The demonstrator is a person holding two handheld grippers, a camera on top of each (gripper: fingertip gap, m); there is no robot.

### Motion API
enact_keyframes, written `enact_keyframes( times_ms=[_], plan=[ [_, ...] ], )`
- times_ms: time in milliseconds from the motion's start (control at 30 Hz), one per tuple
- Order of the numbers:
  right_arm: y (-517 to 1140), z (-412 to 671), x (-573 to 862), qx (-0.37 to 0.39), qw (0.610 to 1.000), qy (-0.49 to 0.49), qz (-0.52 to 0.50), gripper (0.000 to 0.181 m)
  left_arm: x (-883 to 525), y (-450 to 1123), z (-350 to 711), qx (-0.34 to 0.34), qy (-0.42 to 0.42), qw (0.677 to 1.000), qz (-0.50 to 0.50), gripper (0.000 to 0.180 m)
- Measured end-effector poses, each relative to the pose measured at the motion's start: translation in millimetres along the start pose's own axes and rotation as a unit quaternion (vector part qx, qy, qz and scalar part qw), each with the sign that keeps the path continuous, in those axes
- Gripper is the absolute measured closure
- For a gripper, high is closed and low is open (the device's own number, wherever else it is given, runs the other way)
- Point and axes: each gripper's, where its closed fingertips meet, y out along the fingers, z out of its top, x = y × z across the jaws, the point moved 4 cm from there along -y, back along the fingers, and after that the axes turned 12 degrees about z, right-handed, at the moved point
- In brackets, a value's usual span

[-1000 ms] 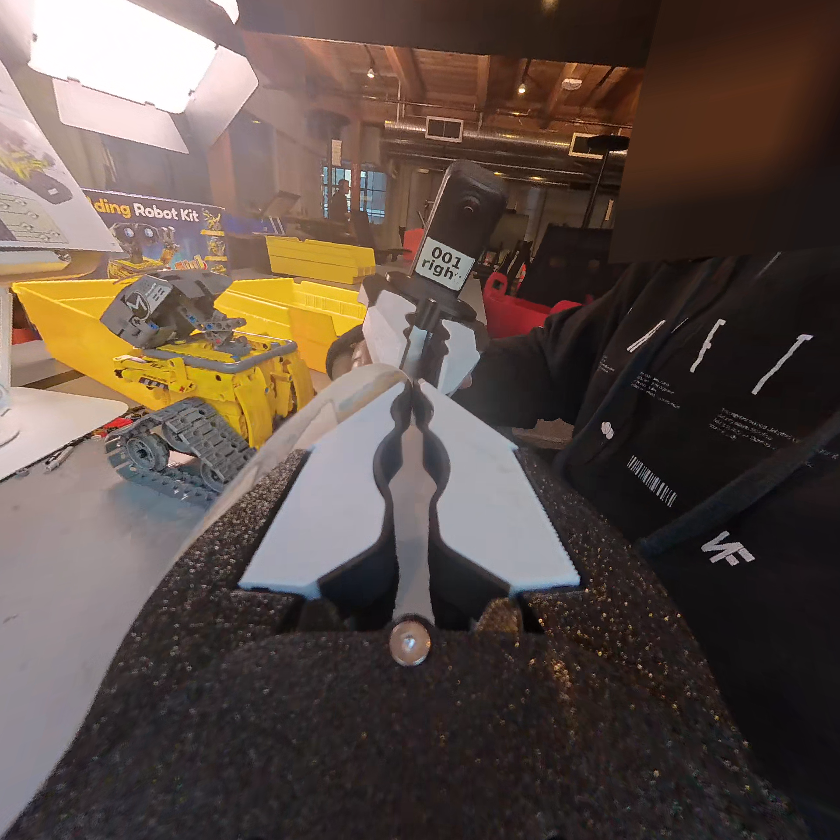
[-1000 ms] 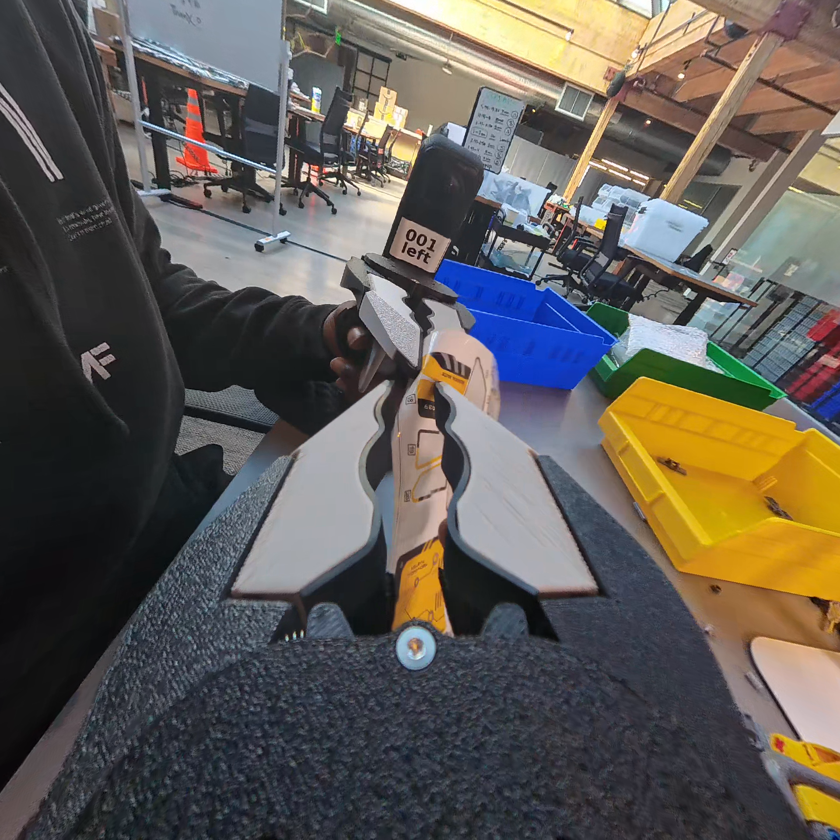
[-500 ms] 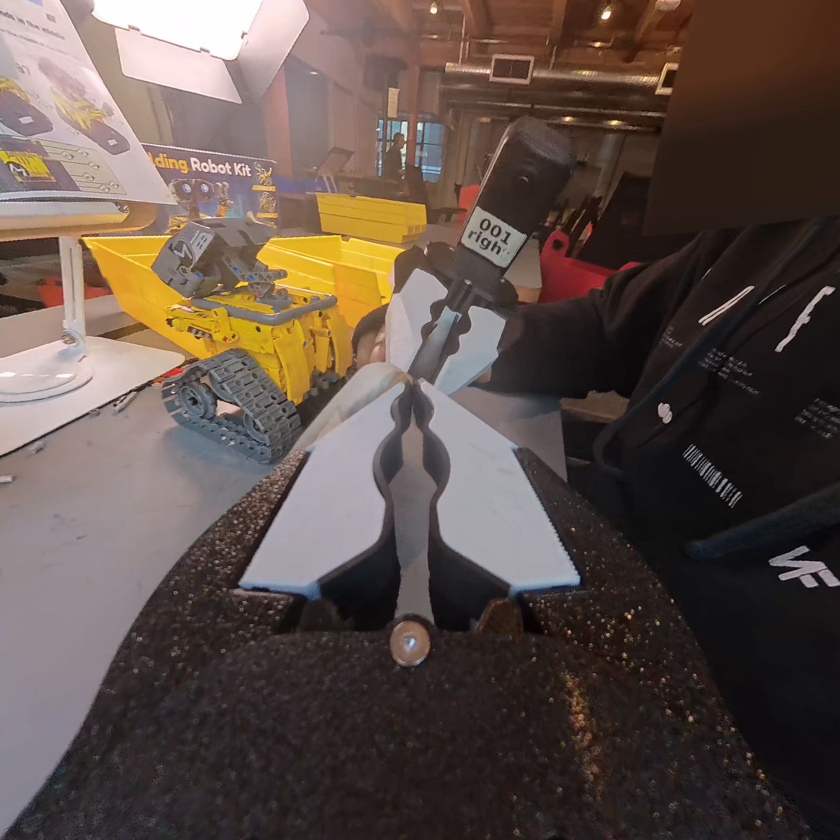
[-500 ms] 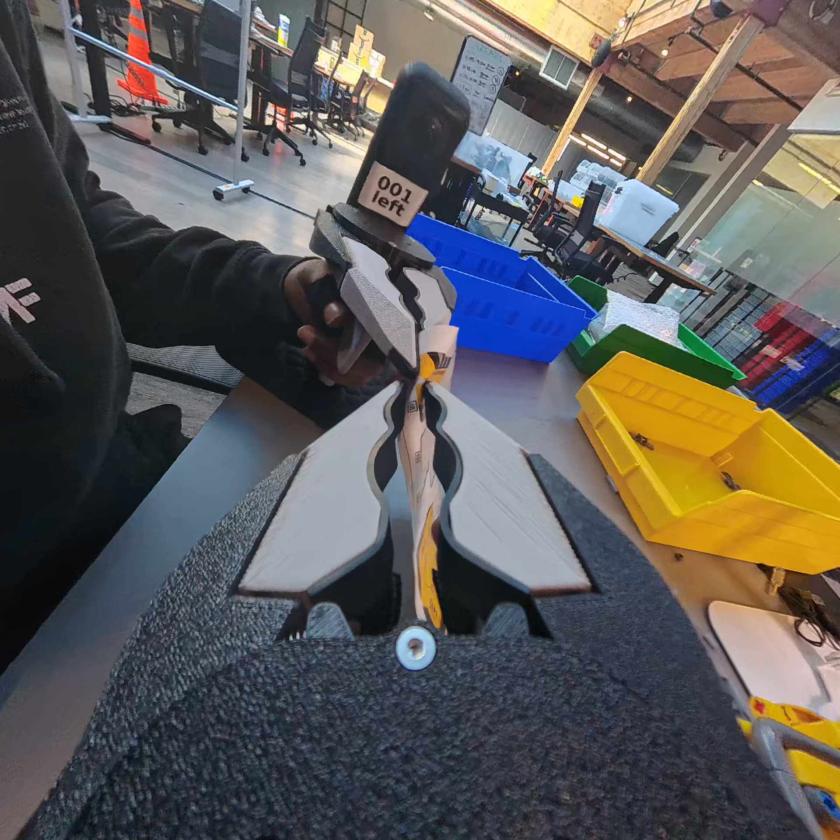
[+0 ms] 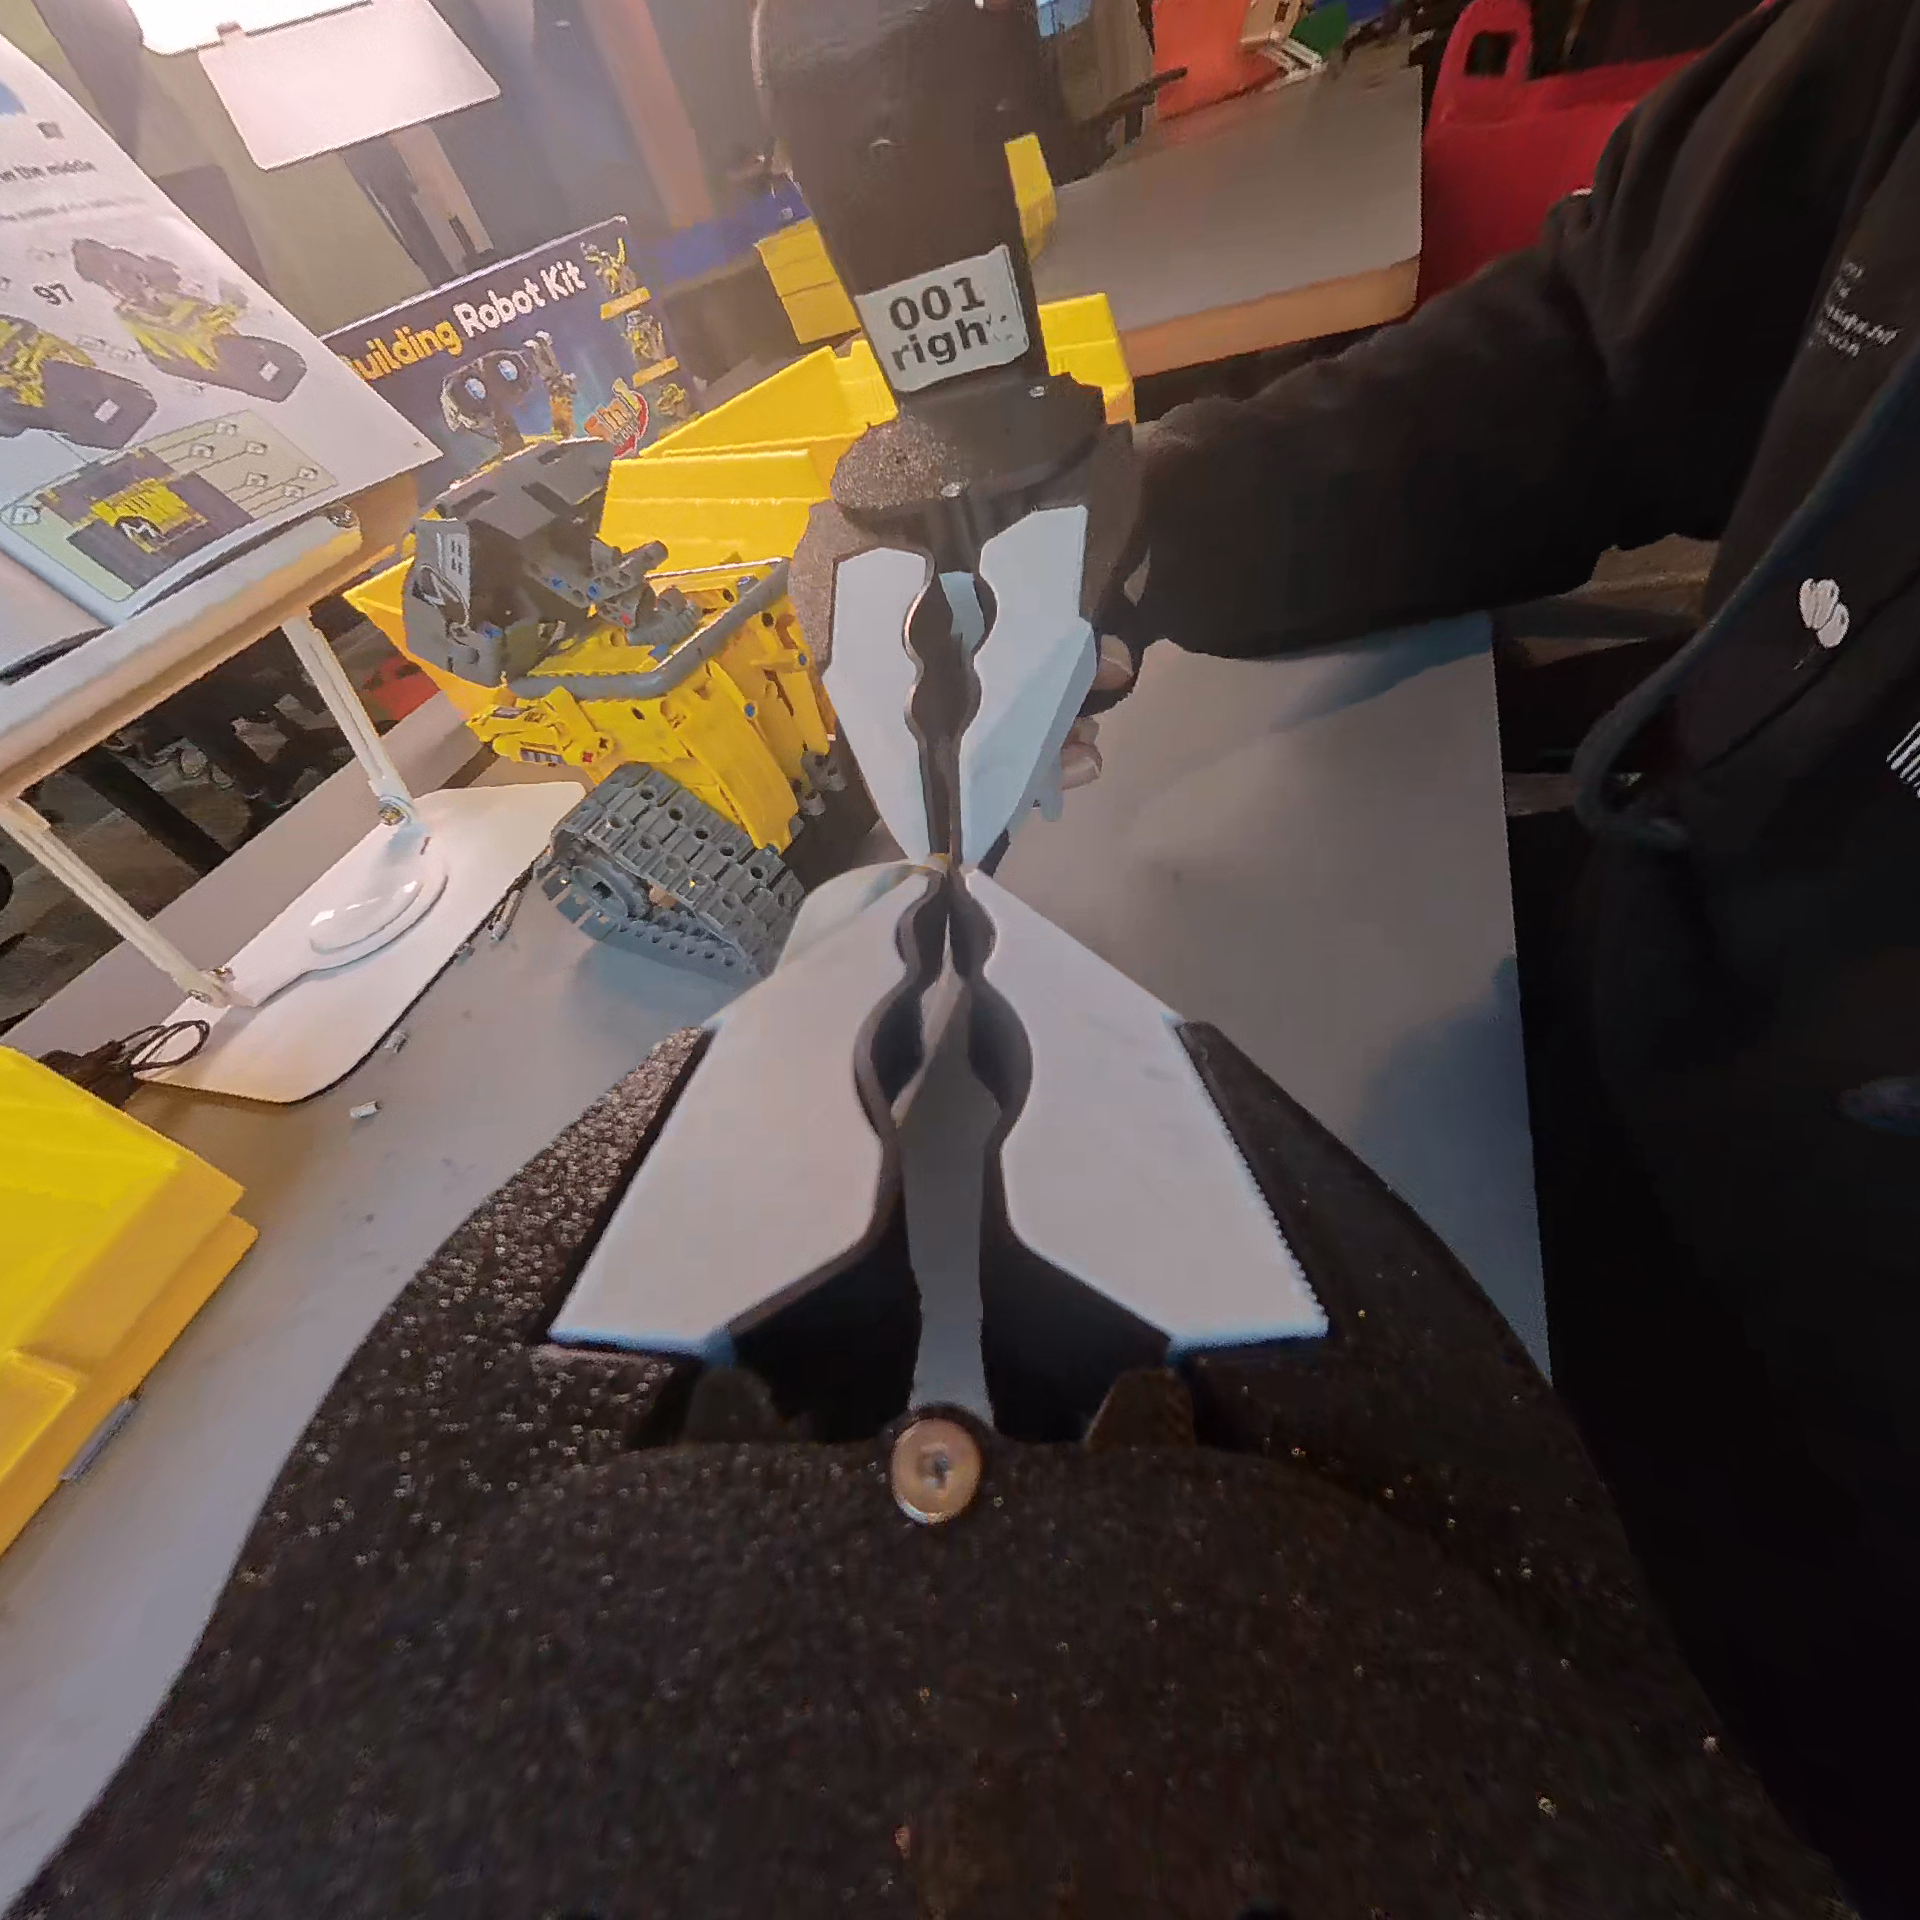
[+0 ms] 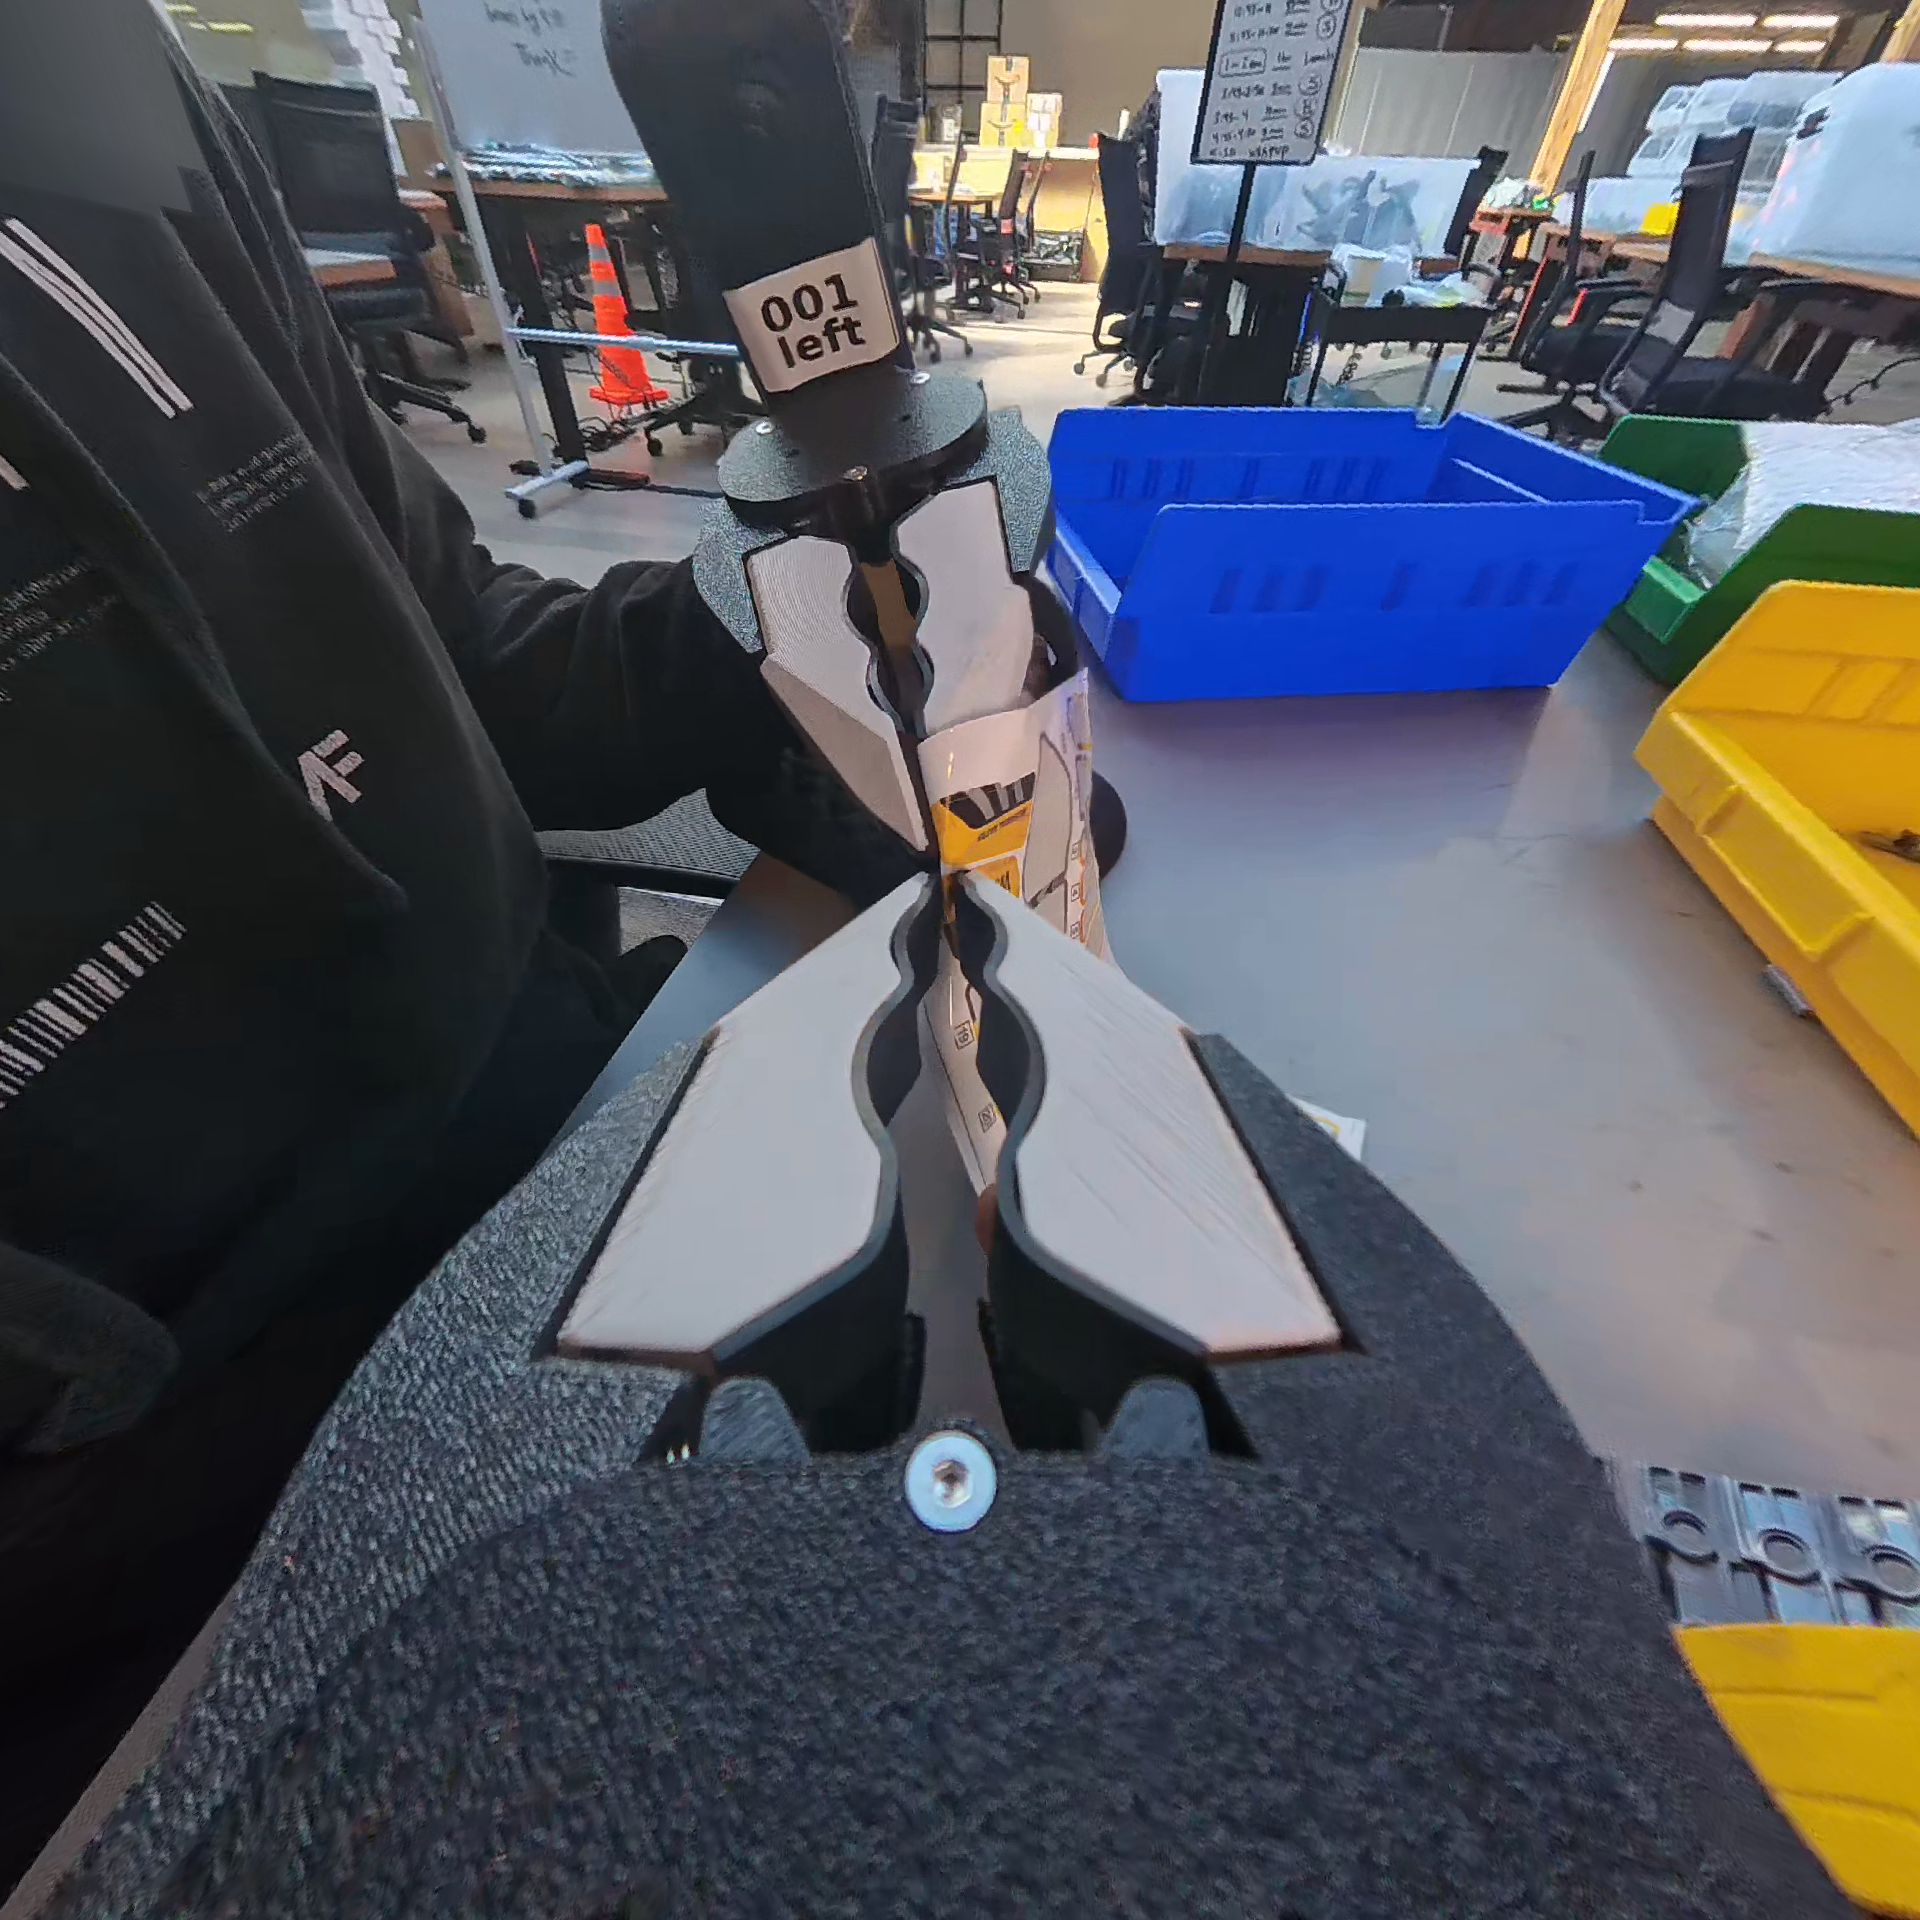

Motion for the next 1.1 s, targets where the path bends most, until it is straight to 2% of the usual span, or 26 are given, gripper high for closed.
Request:
enact_keyframes(
  times_ms=[200, 433, 567, 767, 933, 1100],
  plan=[
    [-6, -4, 0, 0.006, 0.999, 0.026, 0.028, 0.18, 1, 2, -2, -0.007, -0.002, 1.0, -0.005, 0.18],
    [-16, 0, 6, 0.012, 1.0, 0.015, 0.004, 0.18, -2, -4, -7, -0.005, -0.024, 1.0, 0.0, 0.18],
    [0, -11, 2, -0.053, 0.998, -0.026, -0.009, 0.159, -1, -4, -6, 0.003, -0.03, 1.0, -0.002, 0.18],
    [7, -8, 2, -0.067, 0.993, -0.086, -0.052, 0.178, -3, -5, -2, 0.023, -0.095, 0.995, -0.014, 0.179],
    [9, -3, 0, -0.06, 0.992, -0.094, -0.063, 0.175, -4, -4, 1, 0.034, -0.126, 0.991, -0.016, 0.18],
    [9, 7, 1, -0.059, 0.979, -0.159, -0.115, 0.171, -12, -4, 6, 0.047, -0.187, 0.981, -0.02, 0.18]
  ],
)
